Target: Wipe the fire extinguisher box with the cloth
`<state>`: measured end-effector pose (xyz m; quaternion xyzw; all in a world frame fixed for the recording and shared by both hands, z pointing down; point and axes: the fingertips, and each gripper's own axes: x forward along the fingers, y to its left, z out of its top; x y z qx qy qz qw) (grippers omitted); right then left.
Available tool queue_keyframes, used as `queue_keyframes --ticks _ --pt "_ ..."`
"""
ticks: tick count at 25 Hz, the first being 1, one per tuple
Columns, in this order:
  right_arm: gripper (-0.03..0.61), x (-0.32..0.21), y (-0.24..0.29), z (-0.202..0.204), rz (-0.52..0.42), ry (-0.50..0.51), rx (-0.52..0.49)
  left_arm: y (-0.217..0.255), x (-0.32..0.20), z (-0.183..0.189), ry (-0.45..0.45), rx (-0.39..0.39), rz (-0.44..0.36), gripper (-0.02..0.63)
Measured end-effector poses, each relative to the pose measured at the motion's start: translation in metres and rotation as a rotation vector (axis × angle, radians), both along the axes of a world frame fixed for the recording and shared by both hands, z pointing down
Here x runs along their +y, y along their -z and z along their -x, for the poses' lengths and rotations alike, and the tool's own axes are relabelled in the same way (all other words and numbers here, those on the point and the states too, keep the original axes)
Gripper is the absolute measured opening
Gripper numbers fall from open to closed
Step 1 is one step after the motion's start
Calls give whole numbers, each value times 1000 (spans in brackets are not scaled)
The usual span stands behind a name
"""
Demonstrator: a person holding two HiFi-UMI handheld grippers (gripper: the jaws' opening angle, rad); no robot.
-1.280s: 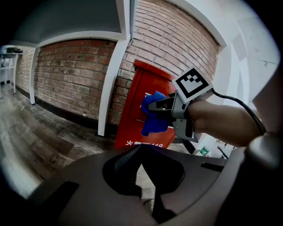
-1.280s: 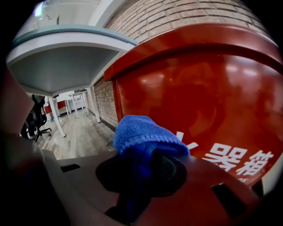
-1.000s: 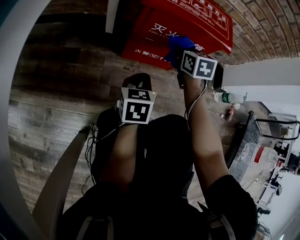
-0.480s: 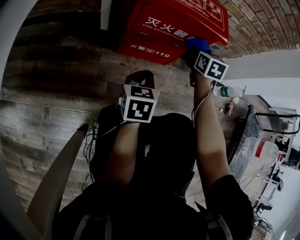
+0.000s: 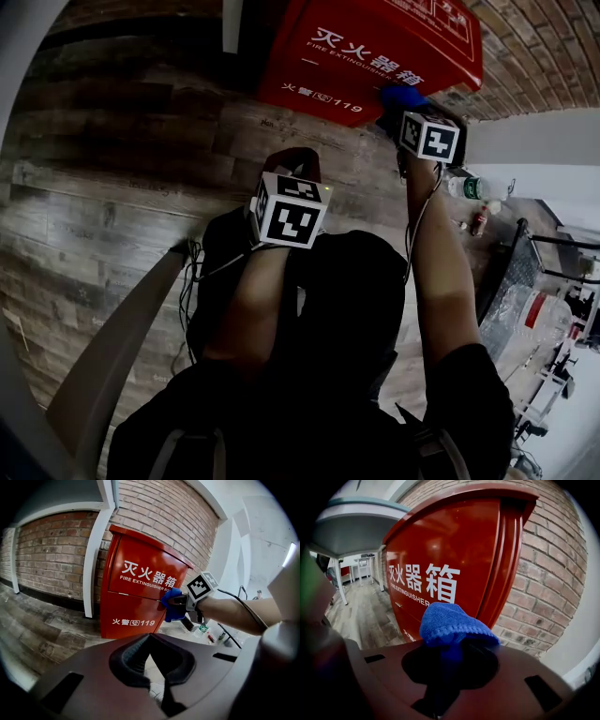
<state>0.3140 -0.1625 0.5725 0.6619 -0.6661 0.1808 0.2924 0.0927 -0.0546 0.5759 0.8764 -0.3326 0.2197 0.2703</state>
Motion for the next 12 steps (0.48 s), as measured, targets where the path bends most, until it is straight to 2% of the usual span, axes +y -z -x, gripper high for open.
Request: queue_keyframes --ticks 5,8,12 --pt "97 -4 -20 15 64 62 -35 -8 1 9 18 -18 3 5" --pt "97 -12 -19 37 47 76 -131 -12 3 12 27 -26 13 5" --pt "97 -30 -13 67 2 76 -197 -11 5 18 37 -28 6 5"
